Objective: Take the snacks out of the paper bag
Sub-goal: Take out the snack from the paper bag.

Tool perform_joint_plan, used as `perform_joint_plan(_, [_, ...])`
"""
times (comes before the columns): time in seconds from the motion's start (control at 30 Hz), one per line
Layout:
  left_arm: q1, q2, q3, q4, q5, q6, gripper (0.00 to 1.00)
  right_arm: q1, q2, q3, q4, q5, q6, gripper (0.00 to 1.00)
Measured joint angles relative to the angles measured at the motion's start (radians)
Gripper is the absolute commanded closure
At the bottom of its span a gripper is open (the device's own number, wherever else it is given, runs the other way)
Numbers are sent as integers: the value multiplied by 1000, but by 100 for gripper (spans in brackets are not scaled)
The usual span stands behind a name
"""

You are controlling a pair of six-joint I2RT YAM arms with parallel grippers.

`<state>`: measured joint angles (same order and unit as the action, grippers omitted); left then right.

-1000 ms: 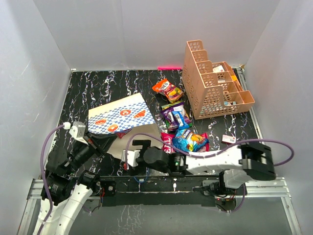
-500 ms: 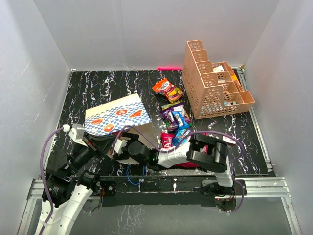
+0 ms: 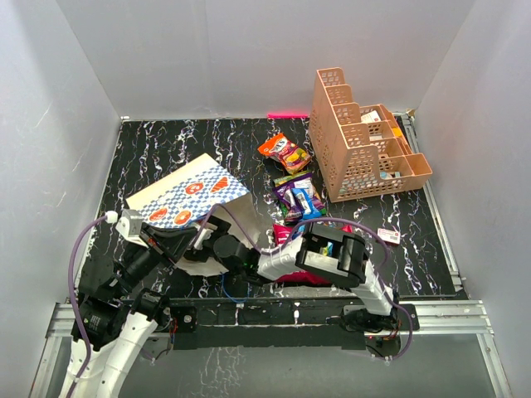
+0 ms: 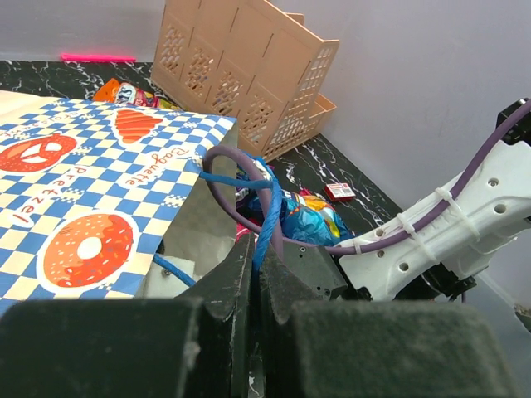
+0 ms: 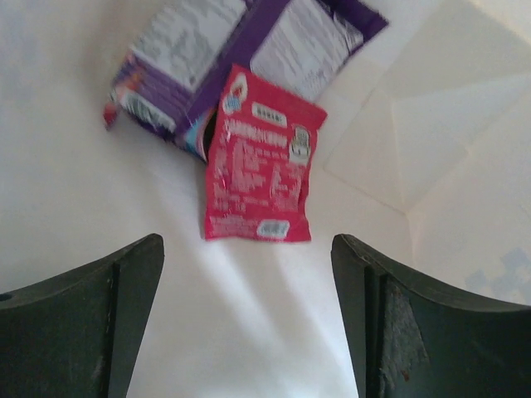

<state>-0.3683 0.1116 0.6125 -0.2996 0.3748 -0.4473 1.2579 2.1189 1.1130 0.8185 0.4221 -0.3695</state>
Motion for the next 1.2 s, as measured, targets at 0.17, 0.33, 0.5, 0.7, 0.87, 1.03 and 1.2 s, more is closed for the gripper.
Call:
perform_joint_plan(0.17, [0,2,0,1,-37,-10,100,-35,-62,-173,44,-69,-49,14])
perform_joint_plan(0.33, [0,6,1,16,-63,-22,100,-77,-182,-324,47,-211,-159,15])
perform_joint_plan(0.5, [0,16,1,46,-60,-47,100,-81,-216,-309,40,-311,-260,18])
perform_joint_plan(0.7, [0,19,0,84,-25,-82,100,-73,-164,-206,34,-372,-242,19])
perform_joint_plan(0.87, [0,19,0,86,-8,-88,100,-60,-88,-135,46,-365,-196,17])
perform_joint_plan(1.03, [0,19,1,82,3,-83,100,-42,-29,-94,45,-273,-180,17])
perform_joint_plan(1.2, [0,19,1,63,3,-65,100,-49,-33,-93,29,-215,-202,14])
